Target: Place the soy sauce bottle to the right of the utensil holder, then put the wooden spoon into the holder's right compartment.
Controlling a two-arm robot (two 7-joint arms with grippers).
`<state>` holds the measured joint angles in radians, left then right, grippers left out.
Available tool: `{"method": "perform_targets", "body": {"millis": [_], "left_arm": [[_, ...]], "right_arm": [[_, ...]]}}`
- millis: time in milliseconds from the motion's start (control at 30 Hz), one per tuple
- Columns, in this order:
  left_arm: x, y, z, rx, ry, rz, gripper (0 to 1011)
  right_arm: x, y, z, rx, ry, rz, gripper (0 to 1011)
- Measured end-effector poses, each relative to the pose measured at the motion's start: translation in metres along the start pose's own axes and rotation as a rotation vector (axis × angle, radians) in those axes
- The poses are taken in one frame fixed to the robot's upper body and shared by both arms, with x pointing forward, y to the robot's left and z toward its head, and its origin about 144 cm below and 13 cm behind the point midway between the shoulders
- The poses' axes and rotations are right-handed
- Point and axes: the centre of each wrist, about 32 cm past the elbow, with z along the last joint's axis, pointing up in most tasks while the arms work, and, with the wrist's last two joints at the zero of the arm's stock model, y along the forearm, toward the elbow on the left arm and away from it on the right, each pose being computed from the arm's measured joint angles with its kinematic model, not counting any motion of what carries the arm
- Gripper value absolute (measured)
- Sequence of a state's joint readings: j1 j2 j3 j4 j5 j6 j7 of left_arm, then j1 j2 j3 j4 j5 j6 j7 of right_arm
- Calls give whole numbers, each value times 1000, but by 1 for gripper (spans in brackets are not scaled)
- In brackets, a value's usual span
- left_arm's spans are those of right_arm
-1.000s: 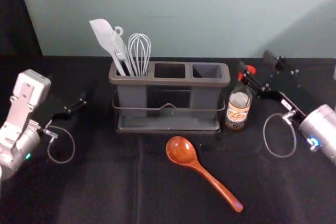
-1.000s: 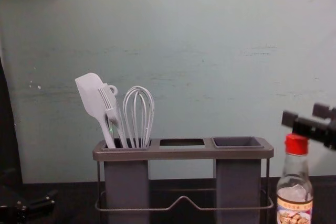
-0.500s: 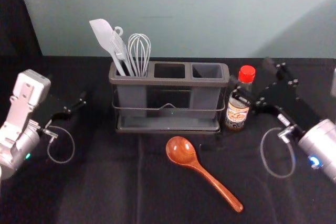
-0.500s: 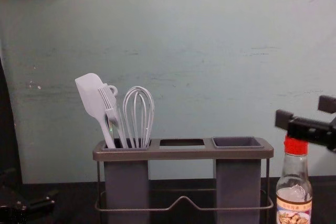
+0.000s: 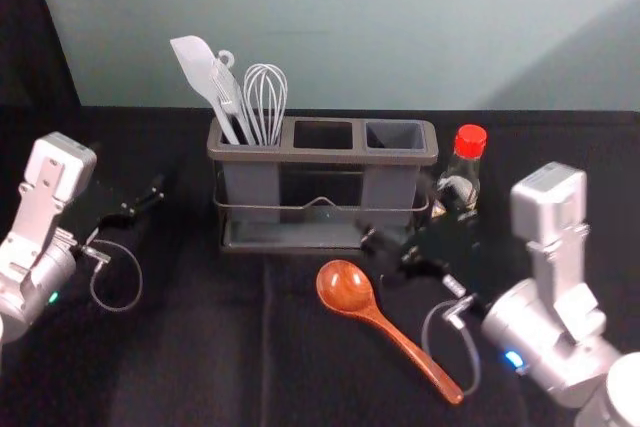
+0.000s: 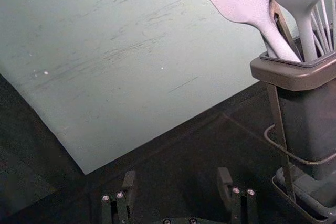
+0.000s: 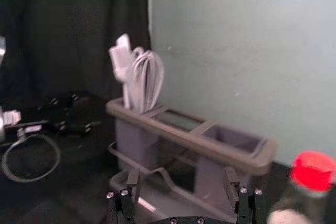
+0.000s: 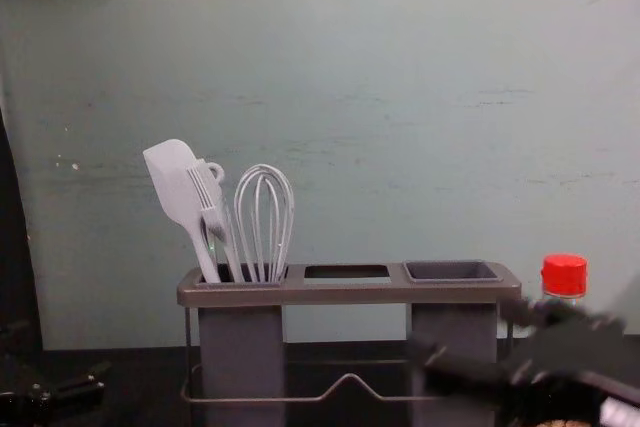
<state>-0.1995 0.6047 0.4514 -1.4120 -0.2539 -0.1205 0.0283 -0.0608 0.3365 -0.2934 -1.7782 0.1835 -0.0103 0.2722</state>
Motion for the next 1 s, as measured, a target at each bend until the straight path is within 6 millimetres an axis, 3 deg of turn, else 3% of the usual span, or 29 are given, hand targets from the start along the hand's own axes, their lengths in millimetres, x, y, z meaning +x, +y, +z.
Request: {"method": "perform_targets", "body": {"millis": [367,1000], "left_arm": [[0,0,0,0,0,0,1000],[0,0,0,0,0,0,1000]], "right_arm": [[-21,10,-23,-69,51,31,1002],[-21,11,-24,-62,50,33,1003]]}}
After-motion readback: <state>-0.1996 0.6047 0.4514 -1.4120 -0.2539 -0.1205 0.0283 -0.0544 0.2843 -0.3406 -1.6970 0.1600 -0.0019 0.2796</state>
